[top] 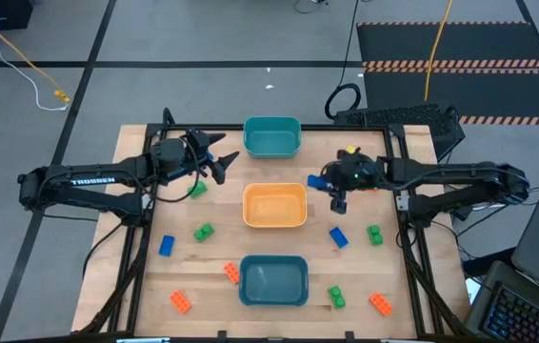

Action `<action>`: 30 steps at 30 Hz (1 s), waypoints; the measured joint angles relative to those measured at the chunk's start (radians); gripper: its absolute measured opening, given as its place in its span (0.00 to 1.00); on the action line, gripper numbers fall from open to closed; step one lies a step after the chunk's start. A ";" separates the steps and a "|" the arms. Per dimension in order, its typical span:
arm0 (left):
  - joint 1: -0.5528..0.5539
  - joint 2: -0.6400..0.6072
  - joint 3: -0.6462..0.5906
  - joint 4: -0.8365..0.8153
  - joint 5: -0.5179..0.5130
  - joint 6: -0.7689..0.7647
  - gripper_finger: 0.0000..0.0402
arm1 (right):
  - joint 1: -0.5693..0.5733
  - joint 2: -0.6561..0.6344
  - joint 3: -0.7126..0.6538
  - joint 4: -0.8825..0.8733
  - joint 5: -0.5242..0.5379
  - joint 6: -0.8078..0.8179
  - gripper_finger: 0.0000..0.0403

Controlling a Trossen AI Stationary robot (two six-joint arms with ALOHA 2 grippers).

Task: Sort & place blocks by color
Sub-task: Put the blue game piece into the blue bin

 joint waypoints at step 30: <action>-0.013 0.001 0.000 -0.047 0.002 -0.009 0.89 | 0.405 0.412 0.340 -0.066 -0.041 0.073 0.32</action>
